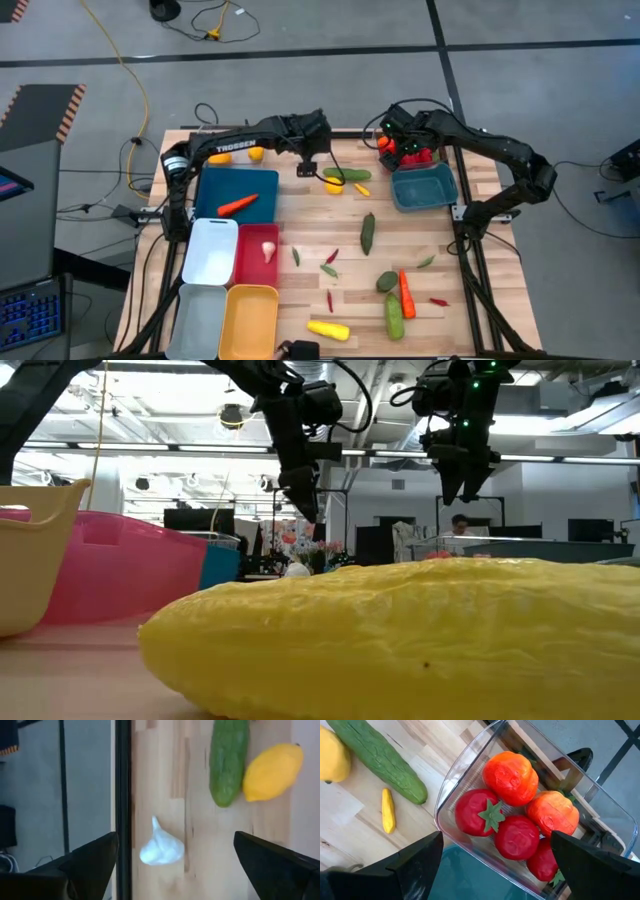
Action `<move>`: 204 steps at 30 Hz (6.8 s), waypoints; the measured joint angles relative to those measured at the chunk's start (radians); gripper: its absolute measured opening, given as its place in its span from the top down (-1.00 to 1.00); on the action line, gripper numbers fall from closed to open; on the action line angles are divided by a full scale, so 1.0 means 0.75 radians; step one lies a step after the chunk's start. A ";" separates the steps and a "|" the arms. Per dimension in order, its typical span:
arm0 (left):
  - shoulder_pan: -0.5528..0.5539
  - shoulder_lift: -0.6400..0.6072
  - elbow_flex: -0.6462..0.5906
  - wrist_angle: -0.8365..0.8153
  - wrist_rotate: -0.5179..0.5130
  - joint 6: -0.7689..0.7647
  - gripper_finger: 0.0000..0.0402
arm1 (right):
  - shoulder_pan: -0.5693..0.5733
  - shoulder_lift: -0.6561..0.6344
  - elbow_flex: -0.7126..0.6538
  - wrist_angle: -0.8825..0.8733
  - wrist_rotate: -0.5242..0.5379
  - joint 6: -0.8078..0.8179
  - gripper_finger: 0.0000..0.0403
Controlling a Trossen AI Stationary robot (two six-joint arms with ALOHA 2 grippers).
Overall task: Sort produce into baskets
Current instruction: Put the white garlic into the red bin, then put the orange carrot into the blue bin
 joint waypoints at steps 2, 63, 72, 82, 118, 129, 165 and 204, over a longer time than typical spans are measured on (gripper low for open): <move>0.001 0.007 -0.002 -0.012 0.000 -0.023 -0.91 | 0.000 0.000 0.000 0.000 0.001 0.000 -0.95; 0.180 0.340 0.011 0.083 0.032 -0.173 -0.19 | 0.022 0.000 0.000 -0.011 -0.034 -0.006 -0.95; 0.177 0.223 0.011 -0.032 0.034 -0.166 -0.23 | 0.065 -0.128 0.000 -0.040 -0.035 -0.056 -0.95; 0.068 -0.081 0.012 -0.370 0.183 -0.276 -0.23 | 0.212 -0.318 0.000 -0.037 -0.034 0.067 -0.95; -0.952 -0.384 -0.270 -0.915 0.211 -1.029 -0.23 | 1.380 0.080 0.000 -0.010 0.037 0.746 -0.95; -0.949 -0.383 -0.429 -0.888 0.202 -1.006 -0.47 | 1.559 0.201 0.000 -0.045 0.018 1.187 -0.95; -0.948 -0.384 -0.436 -0.778 0.203 -1.015 -0.55 | 1.942 0.516 0.003 -0.038 -0.090 1.921 -0.95; -0.948 -0.384 -0.436 -0.742 0.202 -1.014 -0.55 | 2.014 0.679 0.003 -0.095 -0.155 2.178 -0.57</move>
